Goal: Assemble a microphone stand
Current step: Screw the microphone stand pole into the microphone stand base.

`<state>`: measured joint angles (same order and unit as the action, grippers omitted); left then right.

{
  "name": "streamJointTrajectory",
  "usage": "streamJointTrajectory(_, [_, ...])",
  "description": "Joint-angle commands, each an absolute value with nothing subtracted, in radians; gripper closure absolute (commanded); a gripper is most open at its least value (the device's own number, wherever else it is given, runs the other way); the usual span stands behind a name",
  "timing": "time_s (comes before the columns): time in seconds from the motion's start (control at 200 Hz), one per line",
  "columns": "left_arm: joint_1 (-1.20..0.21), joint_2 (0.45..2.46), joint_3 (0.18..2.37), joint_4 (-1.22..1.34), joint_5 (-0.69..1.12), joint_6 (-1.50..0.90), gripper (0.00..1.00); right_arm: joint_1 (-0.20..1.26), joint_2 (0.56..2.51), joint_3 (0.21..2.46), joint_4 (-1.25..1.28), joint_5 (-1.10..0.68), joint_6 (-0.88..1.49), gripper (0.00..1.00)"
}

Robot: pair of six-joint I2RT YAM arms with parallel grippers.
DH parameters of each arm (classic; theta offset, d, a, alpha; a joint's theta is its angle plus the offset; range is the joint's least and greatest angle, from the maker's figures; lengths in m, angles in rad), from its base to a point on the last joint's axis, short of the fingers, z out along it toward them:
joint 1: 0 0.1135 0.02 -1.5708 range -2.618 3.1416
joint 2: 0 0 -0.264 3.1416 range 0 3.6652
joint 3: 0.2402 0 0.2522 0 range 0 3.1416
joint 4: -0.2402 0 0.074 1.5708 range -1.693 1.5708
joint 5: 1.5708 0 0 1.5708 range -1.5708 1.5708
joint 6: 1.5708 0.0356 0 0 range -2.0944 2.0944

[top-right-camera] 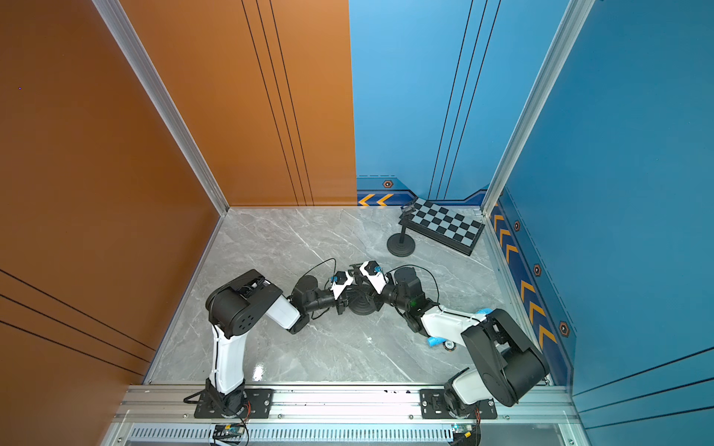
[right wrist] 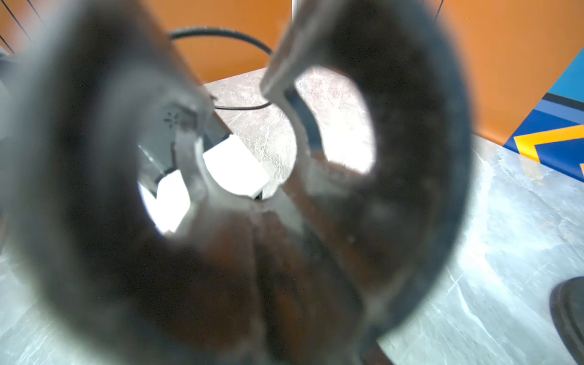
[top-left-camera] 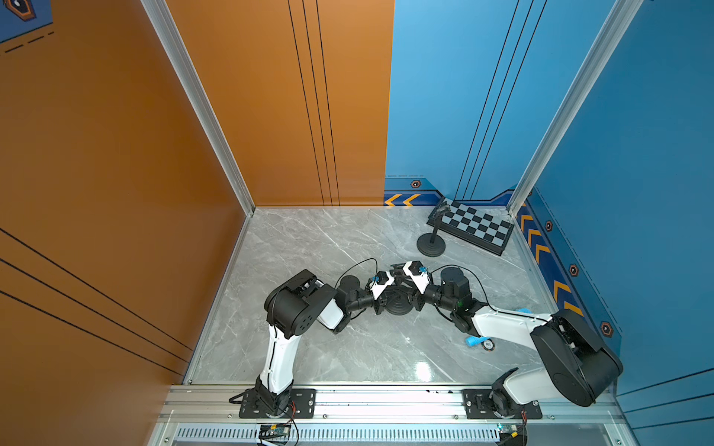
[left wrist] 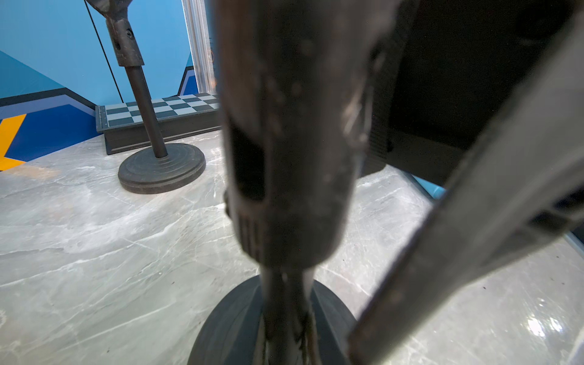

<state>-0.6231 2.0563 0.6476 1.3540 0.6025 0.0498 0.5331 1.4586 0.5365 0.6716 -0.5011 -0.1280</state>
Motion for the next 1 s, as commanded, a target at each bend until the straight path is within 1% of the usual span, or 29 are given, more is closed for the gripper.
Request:
streamJointTrajectory(0.0, [-0.625,2.059,0.633,1.235,0.598,0.072,1.0,0.508,1.469,0.601,0.671,-0.573,-0.14,0.56])
streamJointTrajectory(0.105, [-0.626,2.059,0.634,1.227,0.597,0.075,1.0,0.495,1.473,0.628,0.659,-0.595,-0.144,0.57])
streamJointTrajectory(0.15, [-0.625,2.061,0.634,1.227,0.597,0.077,1.0,0.491,1.474,0.637,0.648,-0.601,-0.149,0.6])
streamJointTrajectory(0.19, [-0.626,2.063,0.634,1.227,0.597,0.078,1.0,0.489,1.477,0.646,0.636,-0.607,-0.153,0.65])
streamJointTrajectory(0.22, [-0.626,2.063,0.635,1.227,0.596,0.08,1.0,0.488,1.481,0.65,0.633,-0.61,-0.155,0.73])
streamJointTrajectory(0.24, [-0.627,2.063,0.634,1.227,0.594,0.079,1.0,0.488,1.482,0.652,0.632,-0.607,-0.154,0.81])
streamJointTrajectory(0.26, [-0.627,2.063,0.634,1.226,0.593,0.08,1.0,0.489,1.484,0.653,0.633,-0.601,-0.153,0.85])
streamJointTrajectory(0.31, [-0.627,2.063,0.634,1.227,0.587,0.077,1.0,0.493,1.487,0.651,0.631,-0.569,-0.148,0.93])
streamJointTrajectory(0.35, [-0.627,2.059,0.632,1.227,0.574,0.074,1.0,0.498,1.485,0.64,0.636,-0.536,-0.144,0.96])
streamJointTrajectory(0.41, [-0.627,2.052,0.631,1.227,0.544,0.062,0.85,0.514,1.481,0.598,0.689,-0.458,-0.121,1.0])
streamJointTrajectory(0.45, [-0.627,2.044,0.629,1.227,0.528,0.054,0.73,0.534,1.475,0.558,0.741,-0.355,-0.101,1.0])
streamJointTrajectory(0.475, [-0.627,2.036,0.628,1.227,0.522,0.05,0.62,0.549,1.47,0.533,0.769,-0.291,-0.088,1.0])
streamJointTrajectory(0.49, [-0.627,2.032,0.626,1.227,0.52,0.048,0.58,0.561,1.467,0.516,0.786,-0.25,-0.082,1.0])
streamJointTrajectory(0.641, [-0.63,1.973,0.628,1.227,0.505,-0.002,0.53,0.694,1.459,0.416,0.862,0.154,-0.035,1.0])
streamJointTrajectory(0.661, [-0.631,1.965,0.63,1.227,0.505,-0.011,0.48,0.717,1.461,0.413,0.857,0.183,-0.024,1.0])
streamJointTrajectory(0.696, [-0.634,1.955,0.636,1.227,0.496,-0.024,0.41,0.737,1.465,0.417,0.841,0.192,-0.003,1.0])
streamJointTrajectory(0.726, [-0.639,1.949,0.644,1.227,0.488,-0.037,0.38,0.746,1.466,0.418,0.84,0.198,0.016,1.0])
streamJointTrajectory(0.801, [-0.647,1.947,0.665,1.226,0.465,-0.058,0.38,0.765,1.472,0.396,0.893,0.188,0.06,1.0])
streamJointTrajectory(0.876, [-0.651,1.969,0.685,1.228,0.472,-0.065,0.35,0.764,1.465,0.386,0.907,0.164,0.064,1.0])
streamJointTrajectory(0.991, [-0.655,1.996,0.686,1.263,0.504,-0.051,0.32,0.741,1.426,0.404,0.852,0.039,0.05,1.0])
